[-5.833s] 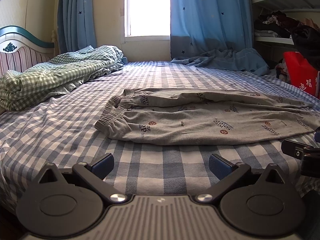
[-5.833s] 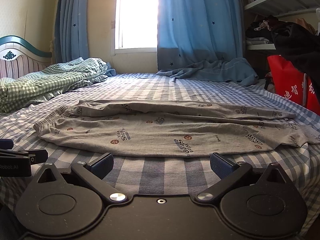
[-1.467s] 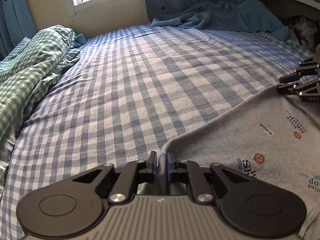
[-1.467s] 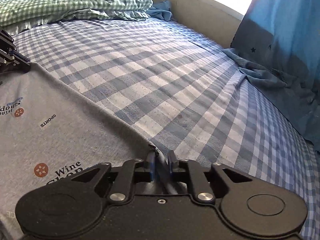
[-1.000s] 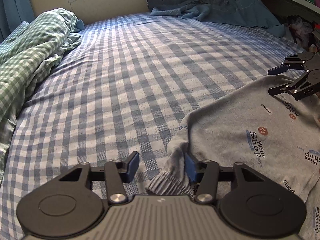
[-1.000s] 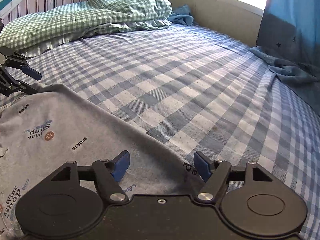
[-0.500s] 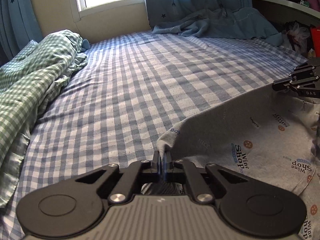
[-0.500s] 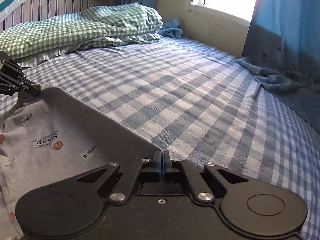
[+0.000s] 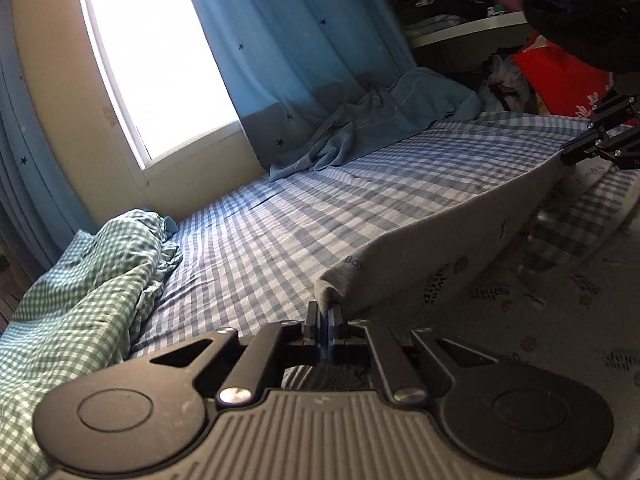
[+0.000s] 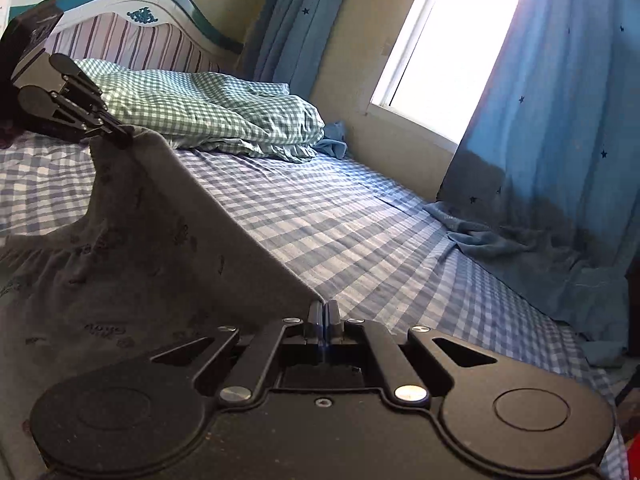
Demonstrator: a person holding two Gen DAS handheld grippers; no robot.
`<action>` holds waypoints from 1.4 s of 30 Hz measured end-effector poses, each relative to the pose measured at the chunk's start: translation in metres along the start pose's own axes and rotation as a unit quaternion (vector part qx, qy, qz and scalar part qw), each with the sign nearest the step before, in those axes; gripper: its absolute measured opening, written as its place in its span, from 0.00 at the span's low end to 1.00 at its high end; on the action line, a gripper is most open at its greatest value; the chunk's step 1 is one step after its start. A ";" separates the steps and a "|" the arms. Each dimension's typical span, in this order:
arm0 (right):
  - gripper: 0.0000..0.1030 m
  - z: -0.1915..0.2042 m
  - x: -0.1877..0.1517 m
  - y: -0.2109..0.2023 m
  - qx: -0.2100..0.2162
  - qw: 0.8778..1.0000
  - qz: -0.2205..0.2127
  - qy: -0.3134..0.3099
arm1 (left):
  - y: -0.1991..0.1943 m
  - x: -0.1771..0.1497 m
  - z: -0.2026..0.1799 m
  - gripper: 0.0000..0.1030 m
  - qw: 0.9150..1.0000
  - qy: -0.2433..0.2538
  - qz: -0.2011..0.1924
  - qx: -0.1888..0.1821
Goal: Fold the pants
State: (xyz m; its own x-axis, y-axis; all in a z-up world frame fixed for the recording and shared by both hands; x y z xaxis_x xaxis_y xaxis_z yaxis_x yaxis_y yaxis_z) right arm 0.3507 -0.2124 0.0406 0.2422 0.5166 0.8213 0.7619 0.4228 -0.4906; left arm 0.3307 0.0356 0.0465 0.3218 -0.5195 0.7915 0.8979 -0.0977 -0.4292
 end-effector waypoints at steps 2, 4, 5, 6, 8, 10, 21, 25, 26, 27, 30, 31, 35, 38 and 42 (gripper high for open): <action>0.00 0.020 -0.008 -0.022 -0.006 1.000 -0.002 -0.011 | -0.022 -0.011 -0.012 0.03 1.000 0.025 -0.016 0.002; 0.00 0.041 -0.021 -0.043 -0.010 1.000 -0.001 -0.019 | -0.040 -0.025 -0.026 0.03 0.999 0.043 -0.025 0.002; 0.00 0.052 -0.029 -0.053 -0.013 1.000 -0.001 -0.023 | -0.049 -0.033 -0.033 0.03 0.998 0.048 -0.029 -0.001; 0.00 0.060 -0.035 -0.060 -0.018 0.999 -0.001 -0.027 | -0.055 -0.042 -0.040 0.03 0.998 0.051 -0.031 -0.006; 0.00 0.074 -0.051 -0.070 -0.025 0.999 0.001 -0.022 | -0.063 -0.060 -0.054 0.03 0.998 0.055 -0.029 -0.008; 0.00 0.084 -0.066 -0.071 -0.027 1.000 0.009 -0.010 | -0.065 -0.077 -0.067 0.03 0.998 0.058 -0.021 -0.011; 0.00 0.116 -0.099 -0.067 -0.030 0.999 0.032 -0.015 | -0.083 -0.106 -0.087 0.03 0.994 0.102 -0.038 -0.004; 0.00 0.120 -0.093 -0.082 -0.026 0.999 0.031 -0.034 | -0.094 -0.107 -0.083 0.03 0.992 0.115 -0.048 -0.012; 0.00 0.123 -0.092 -0.086 -0.023 0.998 0.032 -0.040 | -0.096 -0.110 -0.084 0.03 0.991 0.122 -0.049 -0.013; 0.00 0.127 -0.092 -0.091 -0.020 0.998 0.035 -0.047 | -0.097 -0.113 -0.085 0.03 0.991 0.128 -0.048 -0.014; 0.00 0.141 -0.095 -0.100 -0.011 0.996 0.046 -0.070 | -0.097 -0.126 -0.091 0.03 0.989 0.142 -0.039 -0.025; 0.00 0.146 -0.097 -0.102 -0.007 0.996 0.051 -0.077 | -0.097 -0.131 -0.093 0.03 0.989 0.144 -0.035 -0.029; 0.00 0.166 -0.117 -0.098 0.003 0.992 0.082 -0.097 | -0.092 -0.144 -0.100 0.03 0.990 0.133 -0.006 -0.052; 0.00 0.173 -0.128 -0.090 0.008 0.991 0.095 -0.096 | -0.092 -0.150 -0.101 0.07 0.991 0.117 0.008 -0.066; 0.01 0.175 -0.135 -0.085 0.007 0.991 0.101 -0.089 | -0.095 -0.155 -0.099 0.27 0.992 0.093 0.021 -0.080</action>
State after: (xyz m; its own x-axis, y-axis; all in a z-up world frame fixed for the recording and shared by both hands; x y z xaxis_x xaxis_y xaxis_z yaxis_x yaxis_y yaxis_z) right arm 0.1477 -0.1877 -0.0795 0.2773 0.7147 0.6421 0.6999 0.3076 -0.6446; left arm 0.1658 0.0419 -0.0787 0.2828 -0.6720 0.6844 0.8209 -0.1995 -0.5351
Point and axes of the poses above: each gripper's, at about its wrist camera, not at the fingertips, and y roughly the way its jaws point, z to its left, x to its top, the point moved 8 cm from there along y, roughly the way its jaws point, and after that the axes turned 6 degrees about x, right-handed, at the moved point
